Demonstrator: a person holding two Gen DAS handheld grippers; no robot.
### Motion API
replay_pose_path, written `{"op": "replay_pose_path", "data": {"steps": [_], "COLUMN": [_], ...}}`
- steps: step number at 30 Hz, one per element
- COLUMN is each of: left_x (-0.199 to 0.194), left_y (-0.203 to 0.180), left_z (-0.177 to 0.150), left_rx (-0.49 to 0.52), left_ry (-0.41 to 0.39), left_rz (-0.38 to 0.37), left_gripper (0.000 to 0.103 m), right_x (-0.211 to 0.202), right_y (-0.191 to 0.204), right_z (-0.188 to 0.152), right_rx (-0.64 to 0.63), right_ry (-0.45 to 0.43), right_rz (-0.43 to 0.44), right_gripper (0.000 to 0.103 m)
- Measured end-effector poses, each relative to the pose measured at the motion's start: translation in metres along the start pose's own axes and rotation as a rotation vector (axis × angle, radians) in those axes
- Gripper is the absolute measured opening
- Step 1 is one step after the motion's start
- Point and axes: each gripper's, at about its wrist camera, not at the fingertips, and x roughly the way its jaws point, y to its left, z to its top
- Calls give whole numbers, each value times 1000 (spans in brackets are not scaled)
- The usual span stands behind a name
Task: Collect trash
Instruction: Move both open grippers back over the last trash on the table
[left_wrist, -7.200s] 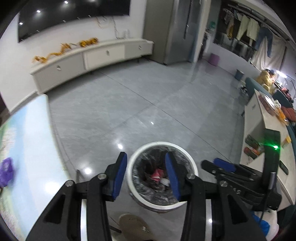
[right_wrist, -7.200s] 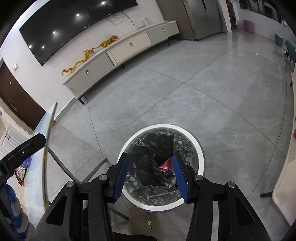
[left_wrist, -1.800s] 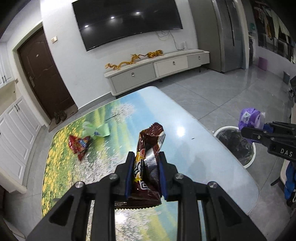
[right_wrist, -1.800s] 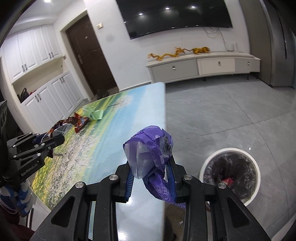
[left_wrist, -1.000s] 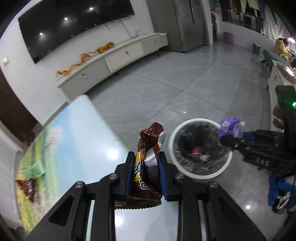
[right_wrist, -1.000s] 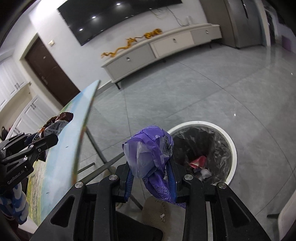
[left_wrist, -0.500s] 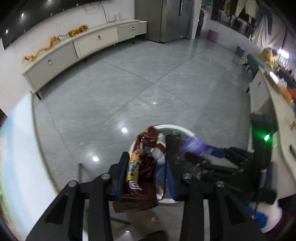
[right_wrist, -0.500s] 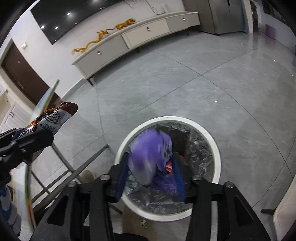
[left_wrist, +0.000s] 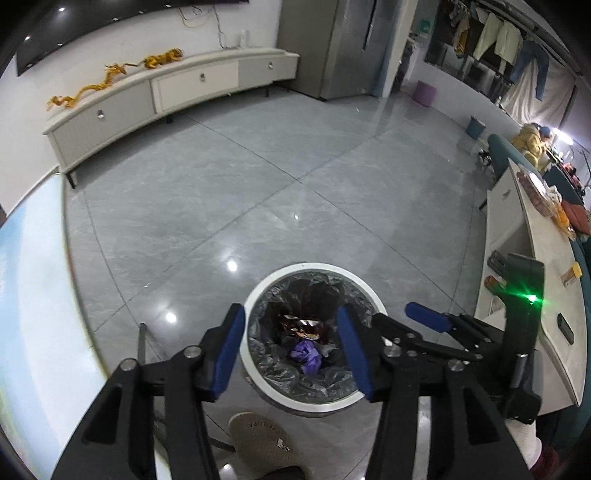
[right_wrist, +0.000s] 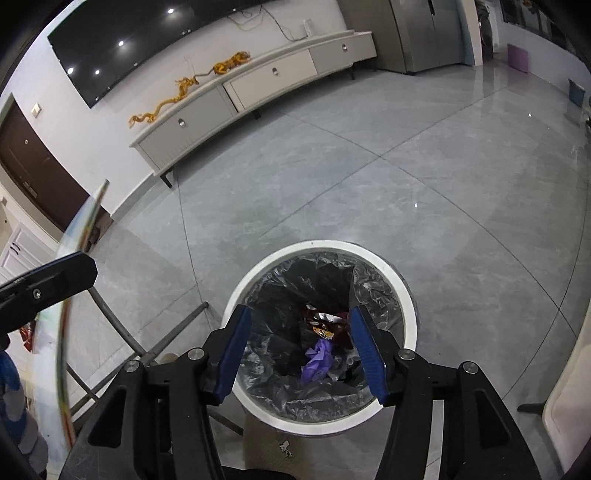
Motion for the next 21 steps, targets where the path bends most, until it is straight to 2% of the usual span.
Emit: {"op": "replay_pose_path", "data": {"steps": [5,14,21], "left_x": [-31,-89,-132], "left_y": [9,25,46], "left_z": [-13,-38,-63], "left_rx": [-4,-12,-40], "left_ry": [-63,-175,-243], "left_rz": [70,185,265], "left_gripper": [62,62,62], "right_x": [-28,-75,-102], "right_y": [16,56,102], "right_z": [0,-3,-7], "right_rx": [-26,-99,-187], "right_ry": [-52,-127,-164], "right_rz": [17,55,95], "right_gripper": [59,60,62]}}
